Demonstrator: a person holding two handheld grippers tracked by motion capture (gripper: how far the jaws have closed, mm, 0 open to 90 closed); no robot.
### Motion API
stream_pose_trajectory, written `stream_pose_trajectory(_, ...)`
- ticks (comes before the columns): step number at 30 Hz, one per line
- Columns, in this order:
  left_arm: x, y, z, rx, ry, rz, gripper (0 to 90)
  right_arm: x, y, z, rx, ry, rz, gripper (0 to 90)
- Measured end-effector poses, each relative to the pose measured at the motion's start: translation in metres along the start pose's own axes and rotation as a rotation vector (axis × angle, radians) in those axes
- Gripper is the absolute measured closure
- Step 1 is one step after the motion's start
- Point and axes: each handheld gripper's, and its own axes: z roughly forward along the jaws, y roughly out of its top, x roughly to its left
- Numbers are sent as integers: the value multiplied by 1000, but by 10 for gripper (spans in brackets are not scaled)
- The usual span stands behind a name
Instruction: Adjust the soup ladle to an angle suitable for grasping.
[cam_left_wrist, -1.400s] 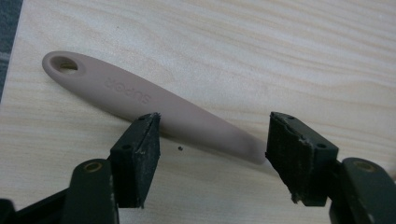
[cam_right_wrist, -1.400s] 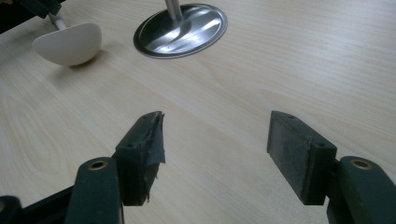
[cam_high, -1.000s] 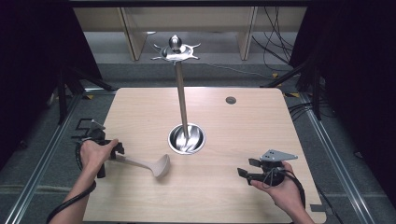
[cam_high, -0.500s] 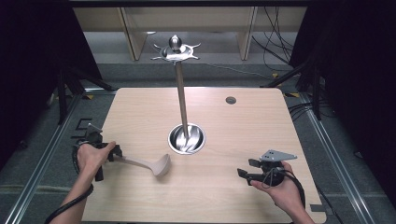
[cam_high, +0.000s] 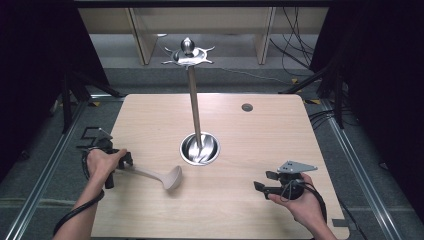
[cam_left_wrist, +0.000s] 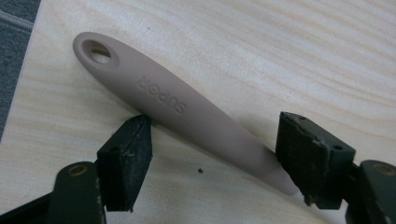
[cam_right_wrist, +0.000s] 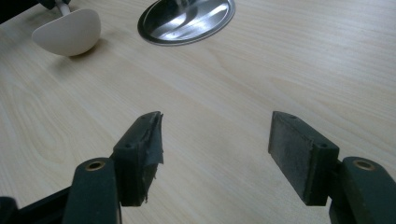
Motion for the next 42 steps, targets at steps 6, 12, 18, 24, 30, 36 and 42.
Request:
stream_pose_trajectory(6,-1,4,0,25,-8,34,338,2,0,0,13,12,20,355)
stream_pose_trajectory(12,-5,7,0,54,2,115,442,2,0,0,13,1,18,355)
stream_pose_trajectory(18,-17,5,1,82,44,236,535,1,0,0,18,7,17,355)
stream_pose_trajectory(24,-28,1,-2,152,76,433,621,0,0,0,12,7,0,356)
stream_pose_trajectory(30,-34,-1,-4,180,96,522,667,0,0,0,12,8,0,356)
stream_pose_trajectory(36,-35,-9,-3,133,89,474,652,0,0,0,13,9,1,356)
stream_pose_trajectory(42,-34,-23,-8,122,69,433,550,0,0,1,14,6,-3,356)
